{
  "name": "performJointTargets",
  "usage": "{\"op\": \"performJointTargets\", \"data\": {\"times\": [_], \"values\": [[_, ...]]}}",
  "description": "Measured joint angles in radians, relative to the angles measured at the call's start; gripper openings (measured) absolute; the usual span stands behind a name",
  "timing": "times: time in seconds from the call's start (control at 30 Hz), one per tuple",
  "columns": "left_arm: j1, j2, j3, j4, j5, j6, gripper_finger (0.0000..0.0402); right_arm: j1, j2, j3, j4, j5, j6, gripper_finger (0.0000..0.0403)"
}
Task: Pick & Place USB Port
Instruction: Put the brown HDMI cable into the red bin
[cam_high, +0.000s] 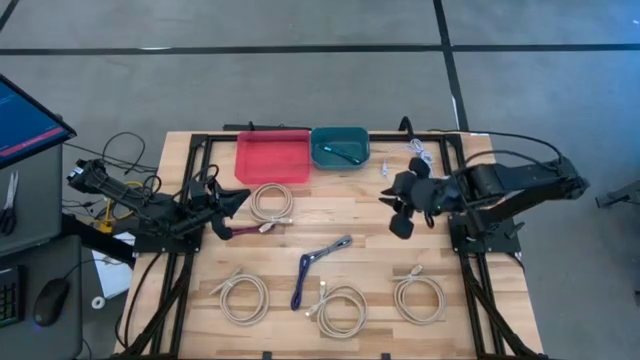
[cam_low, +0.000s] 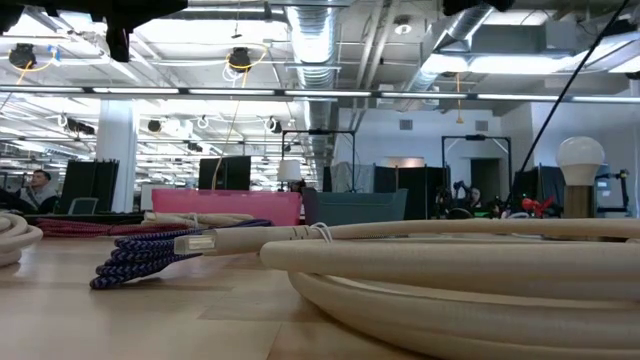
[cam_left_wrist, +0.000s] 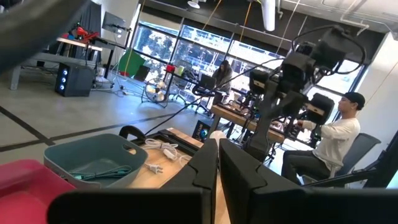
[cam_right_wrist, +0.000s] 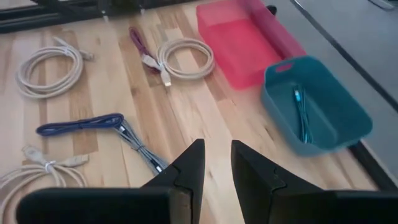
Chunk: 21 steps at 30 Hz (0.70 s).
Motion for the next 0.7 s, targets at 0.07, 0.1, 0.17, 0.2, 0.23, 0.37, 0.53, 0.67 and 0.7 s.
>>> {"op": "performJointTargets", "data": {"times": [0.07,0.1,0.17,0.2,0.23,0.37,0.53,0.67,0.7], "values": [[0.000,0.000,0.000,0.000,0.000,0.000,0.0017,0.026,-0.013,-0.031,0.000,0.028,0.050,0.0071],[0.000,0.000,0.000,0.000,0.000,0.000,0.0017,0.040,-0.020,-0.048,0.000,0.042,0.075,0.0071],[0.000,0.000,0.000,0.000,0.000,0.000,0.0017,0.071,-0.038,-0.084,-0.003,0.071,0.134,0.0071],[0.000,0.000,0.000,0.000,0.000,0.000,0.0017,0.086,-0.047,-0.102,-0.005,0.082,0.166,0.0071],[0.000,0.000,0.000,0.000,0.000,0.000,0.0017,0.102,-0.057,-0.122,-0.005,0.093,0.197,0.0071],[0.000,0.000,0.000,0.000,0.000,0.000,0.0017,0.168,-0.092,-0.179,-0.016,0.114,0.338,0.0071],[0.000,0.000,0.000,0.000,0.000,0.000,0.0017,0.254,-0.115,-0.206,-0.079,0.122,0.509,0.0071],[0.000,0.000,0.000,0.000,0.000,0.000,0.0017,0.316,-0.115,-0.206,-0.198,0.089,0.679,0.0071],[0.000,0.000,0.000,0.000,0.000,0.000,0.0017,0.330,-0.115,-0.206,-0.228,0.071,0.726,0.0071]]}}
